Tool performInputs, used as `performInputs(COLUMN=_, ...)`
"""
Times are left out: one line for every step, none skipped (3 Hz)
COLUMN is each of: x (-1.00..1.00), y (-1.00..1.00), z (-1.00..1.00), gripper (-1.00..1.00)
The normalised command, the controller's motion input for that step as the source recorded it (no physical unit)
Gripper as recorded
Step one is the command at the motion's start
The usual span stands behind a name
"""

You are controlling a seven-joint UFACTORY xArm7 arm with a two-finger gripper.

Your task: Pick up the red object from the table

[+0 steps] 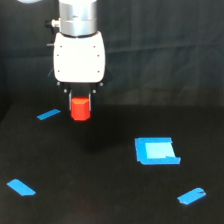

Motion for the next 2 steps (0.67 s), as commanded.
performInputs(x=-0.07, y=0.04, z=0.01, gripper=-1.00)
performInputs(x=-0.03, y=0.03, z=0.00, gripper=-0.96)
